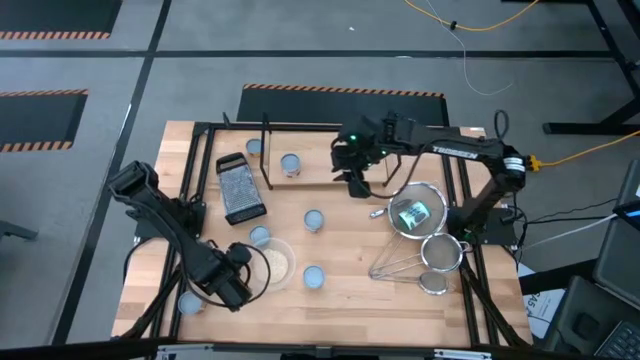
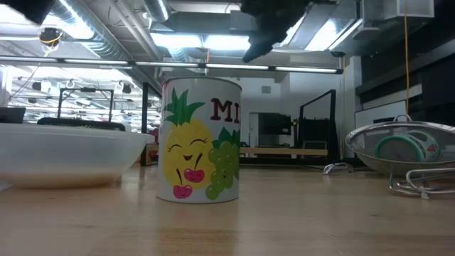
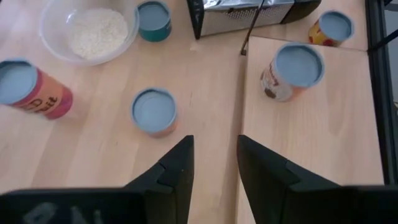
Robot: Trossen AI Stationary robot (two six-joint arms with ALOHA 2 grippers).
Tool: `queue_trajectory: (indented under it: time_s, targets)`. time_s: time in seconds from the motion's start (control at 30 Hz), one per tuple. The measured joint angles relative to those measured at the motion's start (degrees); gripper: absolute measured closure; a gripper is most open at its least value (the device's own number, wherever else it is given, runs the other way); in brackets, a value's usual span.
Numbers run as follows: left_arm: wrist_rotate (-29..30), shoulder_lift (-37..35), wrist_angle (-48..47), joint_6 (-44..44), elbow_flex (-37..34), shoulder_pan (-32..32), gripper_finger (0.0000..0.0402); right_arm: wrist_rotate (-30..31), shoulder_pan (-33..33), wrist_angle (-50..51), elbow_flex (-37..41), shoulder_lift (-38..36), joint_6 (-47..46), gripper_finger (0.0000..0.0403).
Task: Pick and place cans onto a shelf
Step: Put the green chicken soup can on the shelf
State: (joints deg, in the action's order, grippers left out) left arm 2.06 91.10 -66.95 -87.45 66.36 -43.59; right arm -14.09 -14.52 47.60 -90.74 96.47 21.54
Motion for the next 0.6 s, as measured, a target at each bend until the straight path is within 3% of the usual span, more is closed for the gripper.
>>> queue_trajectory:
  time_s: [0.43, 0.6]
  targets:
    - [0.2, -0.1, -6.9, 26.3, 17.5, 2.4, 0.0398, -0.7, 0.0, -8.9, 17.4, -12.5, -0.4, 0.0277]
    - [5.7, -0.1, -7.1, 40.2, 22.9, 5.7, 0.0397, -1.0, 0.0, -10.2, 20.7, -14.3, -0.4, 0.0277]
